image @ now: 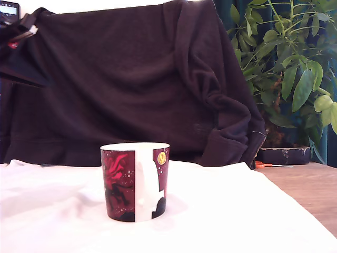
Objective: Pick the blue coffee capsule and place it inside the red coffee cup
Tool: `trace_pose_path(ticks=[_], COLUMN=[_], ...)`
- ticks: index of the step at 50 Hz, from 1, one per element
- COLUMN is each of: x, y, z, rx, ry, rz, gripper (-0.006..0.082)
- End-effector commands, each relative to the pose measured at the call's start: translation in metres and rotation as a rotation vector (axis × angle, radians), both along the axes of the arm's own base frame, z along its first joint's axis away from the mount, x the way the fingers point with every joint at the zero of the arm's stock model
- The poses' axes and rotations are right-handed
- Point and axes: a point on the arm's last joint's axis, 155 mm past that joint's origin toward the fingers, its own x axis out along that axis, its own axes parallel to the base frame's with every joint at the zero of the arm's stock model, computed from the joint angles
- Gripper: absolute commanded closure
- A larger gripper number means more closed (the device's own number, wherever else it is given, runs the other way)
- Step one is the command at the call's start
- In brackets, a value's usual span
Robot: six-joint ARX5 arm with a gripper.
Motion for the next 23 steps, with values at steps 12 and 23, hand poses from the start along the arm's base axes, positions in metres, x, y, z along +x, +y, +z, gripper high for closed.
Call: trace_pose_path(ticks=[12,23], x=[-0.006,-0.01], y=[0.047,0.061], z=[0.014,0.019], rx=[0.079,0.083], ry=[-0.037,-0.042], rz=[0.171,0.217], gripper=[0.0789,0.0789])
